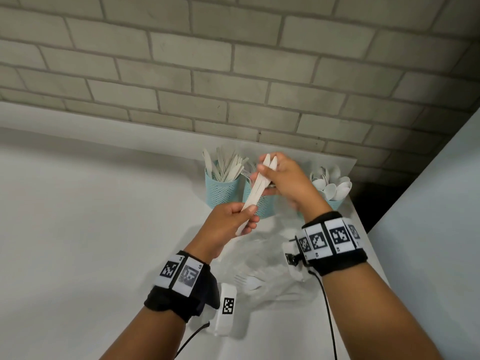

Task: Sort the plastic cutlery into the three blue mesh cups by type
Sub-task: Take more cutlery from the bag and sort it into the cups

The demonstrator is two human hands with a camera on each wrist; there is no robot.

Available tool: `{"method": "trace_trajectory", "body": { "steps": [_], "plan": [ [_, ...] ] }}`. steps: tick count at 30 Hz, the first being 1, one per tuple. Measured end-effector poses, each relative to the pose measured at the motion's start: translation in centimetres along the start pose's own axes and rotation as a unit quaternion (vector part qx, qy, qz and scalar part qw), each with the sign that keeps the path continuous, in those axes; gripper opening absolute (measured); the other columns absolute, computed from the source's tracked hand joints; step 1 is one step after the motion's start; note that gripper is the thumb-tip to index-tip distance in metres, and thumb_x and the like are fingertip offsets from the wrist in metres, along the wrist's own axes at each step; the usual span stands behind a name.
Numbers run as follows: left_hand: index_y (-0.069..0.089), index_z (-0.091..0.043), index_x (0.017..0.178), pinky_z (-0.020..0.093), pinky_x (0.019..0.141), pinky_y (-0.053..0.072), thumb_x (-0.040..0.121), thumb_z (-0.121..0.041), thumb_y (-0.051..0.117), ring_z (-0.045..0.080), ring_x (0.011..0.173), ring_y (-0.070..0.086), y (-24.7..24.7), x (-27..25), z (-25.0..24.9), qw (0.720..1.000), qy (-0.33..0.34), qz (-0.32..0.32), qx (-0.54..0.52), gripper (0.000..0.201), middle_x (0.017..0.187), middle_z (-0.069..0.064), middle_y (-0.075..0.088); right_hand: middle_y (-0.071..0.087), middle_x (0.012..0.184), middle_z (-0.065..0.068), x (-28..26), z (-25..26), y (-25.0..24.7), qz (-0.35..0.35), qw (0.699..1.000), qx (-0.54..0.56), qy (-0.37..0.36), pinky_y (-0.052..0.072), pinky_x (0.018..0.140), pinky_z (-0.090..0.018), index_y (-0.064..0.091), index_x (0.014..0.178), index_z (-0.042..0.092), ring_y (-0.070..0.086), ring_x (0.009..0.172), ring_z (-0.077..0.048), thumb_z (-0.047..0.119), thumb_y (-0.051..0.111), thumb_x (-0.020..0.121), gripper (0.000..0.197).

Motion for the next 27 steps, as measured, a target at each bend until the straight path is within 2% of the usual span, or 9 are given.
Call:
{"method": "trace_trajectory", "body": {
  "steps": [4,7,9,12,16,18,20,24,27],
  "plan": [
    [0.044,-0.023,0.128,0.021,0.080,0.044,0.075,-0.039,0.074,0.014,0.104,0.055,-1.7,0.1,1.6,0.987,-0.037,-0.012,0.156,0.063,0.114,0.003,0.057,0.067,0.077,-0.002,2.9,3.2,-1.4,-0.098,0.993,0.023,-0.055,0.057,0.058,-0.031,0.046,0.085,0.019,0.067,0.064,-0.012,0.010,0.049,0.096,0.015],
    [0.021,-0.028,0.144,0.026,0.090,0.040,0.069,-0.042,0.078,0.017,0.119,0.048,-1.2,-0.4,3.5,0.947,-0.110,0.093,0.286,0.095,0.134,0.004,0.048,0.064,0.079,0.000,4.4,5.0,-1.2,-0.152,0.982,0.008,-0.114,0.057,0.057,-0.028,0.043,0.081,0.021,0.065,0.070,-0.010,0.009,0.049,0.096,0.020],
    [0.012,-0.027,0.148,0.028,0.098,0.038,0.071,-0.040,0.078,0.019,0.126,0.046,-1.0,-1.0,4.5,0.905,-0.136,0.155,0.372,0.102,0.141,0.006,0.045,0.063,0.079,0.001,5.1,5.2,-0.4,-0.175,0.975,0.015,-0.140,0.058,0.065,-0.032,0.043,0.080,0.022,0.065,0.073,-0.011,0.008,0.050,0.096,0.022],
    [0.015,-0.025,0.147,0.026,0.092,0.041,0.078,-0.026,0.074,0.020,0.114,0.054,-1.1,-1.0,4.5,0.891,-0.122,0.163,0.406,0.091,0.134,0.008,0.051,0.065,0.081,-0.001,6.1,4.4,1.2,-0.192,0.967,-0.039,-0.161,0.058,0.073,-0.036,0.043,0.079,0.028,0.067,0.080,-0.020,0.012,0.048,0.097,0.024],
    [0.033,-0.023,0.136,0.030,0.080,0.051,0.085,-0.006,0.061,0.016,0.075,0.060,-1.8,-0.3,3.5,0.926,-0.086,0.123,0.348,0.060,0.107,0.002,0.054,0.066,0.093,-0.015,7.8,1.6,4.1,-0.149,0.954,-0.215,-0.149,0.053,0.076,-0.040,0.052,0.092,0.015,0.063,0.089,-0.030,0.027,0.036,0.101,0.022],
    [0.036,-0.023,0.129,0.038,0.085,0.054,0.085,-0.004,0.060,0.020,0.075,0.062,-1.8,-0.4,3.4,0.934,-0.078,0.132,0.323,0.053,0.099,-0.002,0.053,0.063,0.108,-0.016,8.2,0.0,5.1,-0.118,0.912,-0.371,-0.127,0.039,0.092,-0.040,0.060,0.105,0.011,0.051,0.113,-0.033,0.030,0.033,0.101,0.033],
    [0.035,-0.024,0.120,0.037,0.083,0.055,0.085,-0.003,0.061,0.020,0.072,0.063,-1.7,-0.6,3.0,0.939,-0.068,0.145,0.305,0.048,0.098,-0.002,0.054,0.058,0.126,-0.008,8.1,-1.1,5.9,-0.083,0.867,-0.480,-0.111,0.024,0.103,-0.040,0.065,0.107,0.014,0.030,0.132,-0.031,0.032,0.033,0.101,0.037],
    [0.038,-0.027,0.102,0.021,0.070,0.052,0.083,-0.001,0.062,0.012,0.064,0.062,-1.5,-1.2,2.3,0.934,-0.042,0.178,0.307,0.040,0.107,-0.001,0.053,0.037,0.148,-0.006,7.5,-1.0,5.7,-0.075,0.830,-0.544,-0.096,0.015,0.108,-0.043,0.070,0.106,0.021,0.015,0.139,-0.032,0.036,0.036,0.099,0.037],
    [0.054,-0.030,0.080,0.024,0.081,0.053,0.085,-0.001,0.059,0.014,0.075,0.068,-1.4,-1.4,2.1,0.924,-0.036,0.180,0.334,0.029,0.094,-0.004,0.060,0.032,0.150,-0.010,6.4,0.3,5.1,-0.067,0.827,-0.552,-0.090,0.018,0.107,-0.043,0.064,0.117,0.022,0.017,0.138,-0.032,0.030,0.039,0.098,0.032]
  ]
}}
Point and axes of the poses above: each hand's wrist, its own x-axis towards the middle knuckle, its own y-axis out of the palm, z = x × y, the point moved 9 cm from there along x, towards the middle knuckle
